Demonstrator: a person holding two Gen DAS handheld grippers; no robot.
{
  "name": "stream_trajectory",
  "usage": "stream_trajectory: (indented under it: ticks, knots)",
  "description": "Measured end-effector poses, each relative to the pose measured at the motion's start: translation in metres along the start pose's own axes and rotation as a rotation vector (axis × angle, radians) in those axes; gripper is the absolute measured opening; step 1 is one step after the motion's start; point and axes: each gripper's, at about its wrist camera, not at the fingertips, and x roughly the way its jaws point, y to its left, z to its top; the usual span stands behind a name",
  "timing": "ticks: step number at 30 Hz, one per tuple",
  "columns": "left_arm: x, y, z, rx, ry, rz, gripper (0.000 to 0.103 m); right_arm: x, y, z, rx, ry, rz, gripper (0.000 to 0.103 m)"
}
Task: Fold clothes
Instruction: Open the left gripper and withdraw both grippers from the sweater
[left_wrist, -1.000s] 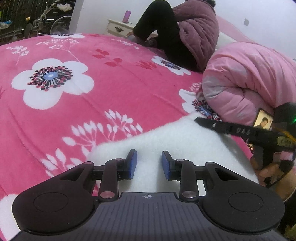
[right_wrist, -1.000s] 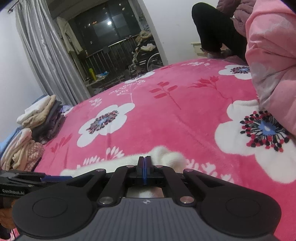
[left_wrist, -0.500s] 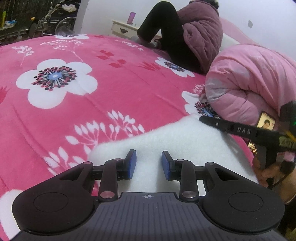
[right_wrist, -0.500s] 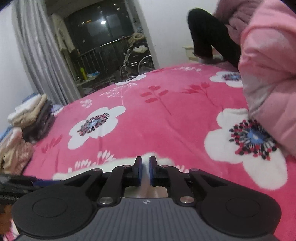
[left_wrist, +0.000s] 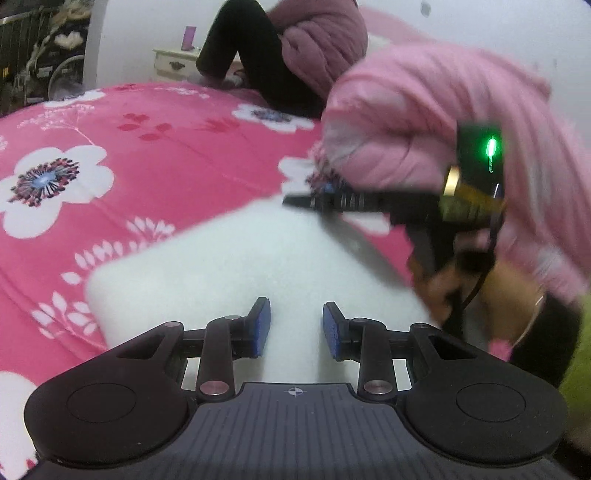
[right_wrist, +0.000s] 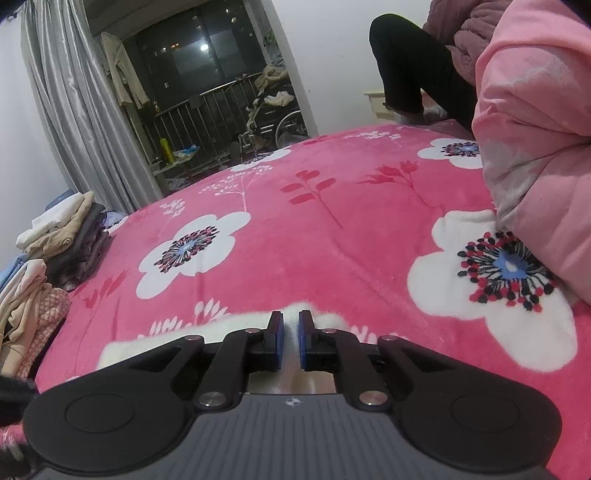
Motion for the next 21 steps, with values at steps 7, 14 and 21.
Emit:
stream_trajectory:
  ticks: [7, 14, 21]
  knots:
    - [0.006, -0.006, -0.007, 0.036, 0.034, 0.004, 0.032, -0.051, 0.003, 0.011, 0.052, -0.092, 0.077, 0.013]
    - [0.007, -0.006, -0.007, 0.036, 0.036, -0.001, 0.032, -0.067, 0.032, -0.006, 0.012, 0.021, 0.098, 0.014]
    - [0.009, 0.0, -0.007, -0.001, 0.049, -0.017, 0.032, -0.052, 0.038, -0.01, 0.003, 0.124, 0.001, 0.011]
